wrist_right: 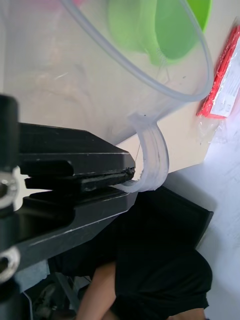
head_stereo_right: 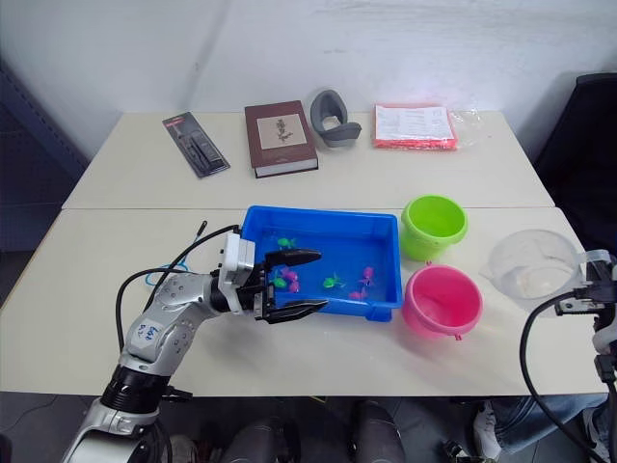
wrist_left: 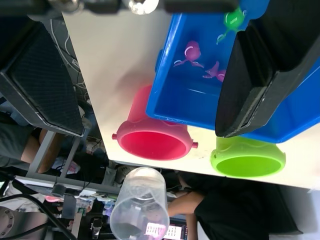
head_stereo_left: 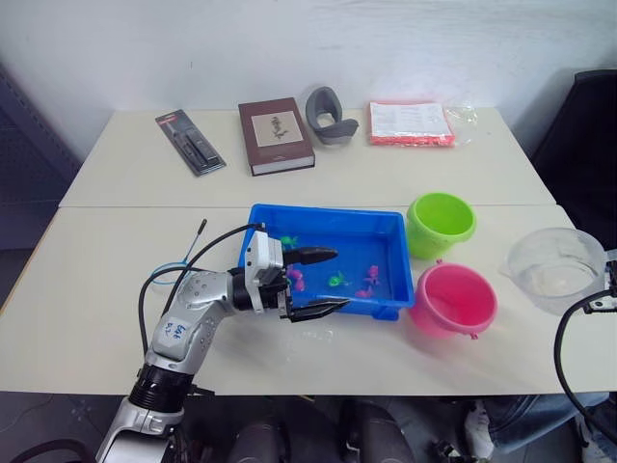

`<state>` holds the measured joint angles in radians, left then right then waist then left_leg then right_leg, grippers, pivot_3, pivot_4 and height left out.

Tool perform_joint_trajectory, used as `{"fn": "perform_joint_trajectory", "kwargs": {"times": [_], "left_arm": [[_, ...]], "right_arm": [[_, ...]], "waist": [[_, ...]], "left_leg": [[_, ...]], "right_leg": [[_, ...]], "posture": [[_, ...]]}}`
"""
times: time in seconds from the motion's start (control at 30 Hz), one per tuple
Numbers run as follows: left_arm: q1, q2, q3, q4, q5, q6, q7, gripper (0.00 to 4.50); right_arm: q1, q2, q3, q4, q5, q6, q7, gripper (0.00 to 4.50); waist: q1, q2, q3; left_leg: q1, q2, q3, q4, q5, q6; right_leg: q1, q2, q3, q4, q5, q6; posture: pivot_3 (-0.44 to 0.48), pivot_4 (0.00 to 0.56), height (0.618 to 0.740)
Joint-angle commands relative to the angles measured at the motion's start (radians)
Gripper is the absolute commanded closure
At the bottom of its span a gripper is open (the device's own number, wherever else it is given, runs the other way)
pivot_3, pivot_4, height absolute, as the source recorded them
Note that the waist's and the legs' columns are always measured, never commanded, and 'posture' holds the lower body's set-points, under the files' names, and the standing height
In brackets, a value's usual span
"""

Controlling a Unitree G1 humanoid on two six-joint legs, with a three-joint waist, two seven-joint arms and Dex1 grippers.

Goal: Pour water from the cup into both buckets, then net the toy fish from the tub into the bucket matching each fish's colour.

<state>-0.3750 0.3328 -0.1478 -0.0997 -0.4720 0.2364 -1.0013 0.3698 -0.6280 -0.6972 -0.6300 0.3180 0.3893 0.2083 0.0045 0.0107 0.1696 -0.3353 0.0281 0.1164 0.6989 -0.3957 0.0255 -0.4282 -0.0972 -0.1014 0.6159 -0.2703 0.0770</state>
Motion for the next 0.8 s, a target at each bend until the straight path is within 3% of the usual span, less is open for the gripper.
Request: {"fn": "perform_joint_trajectory", "kwargs": {"times": [0.03, 0.8], "left_arm": [[-0.020, 0.000, 0.001, 0.008, 0.003, -0.030, -0.026, 0.00], [-0.036, -0.008, 0.003, 0.040, 0.025, -0.072, -0.039, 0.00]], "right_arm": [[0.009, -0.029, 0.012, -0.040, -0.099, -0.069, 0.032, 4.43], [-0.005, -0.019, 0.105, 0.009, -0.456, -0.316, 0.107, 4.43]], "waist": [[-0.001, 0.000, 0.000], [-0.002, -0.001, 0.000]], "left_leg": [[0.000, 0.000, 0.000, 0.000, 0.000, 0.000], [0.000, 0.000, 0.000, 0.000, 0.000, 0.000]], "right_leg": [[0.000, 0.000, 0.000, 0.000, 0.000, 0.000], [0.000, 0.000, 0.000, 0.000, 0.000, 0.000]], "posture": [[0.000, 0.150, 0.740], [0.000, 0.150, 0.740]]}}
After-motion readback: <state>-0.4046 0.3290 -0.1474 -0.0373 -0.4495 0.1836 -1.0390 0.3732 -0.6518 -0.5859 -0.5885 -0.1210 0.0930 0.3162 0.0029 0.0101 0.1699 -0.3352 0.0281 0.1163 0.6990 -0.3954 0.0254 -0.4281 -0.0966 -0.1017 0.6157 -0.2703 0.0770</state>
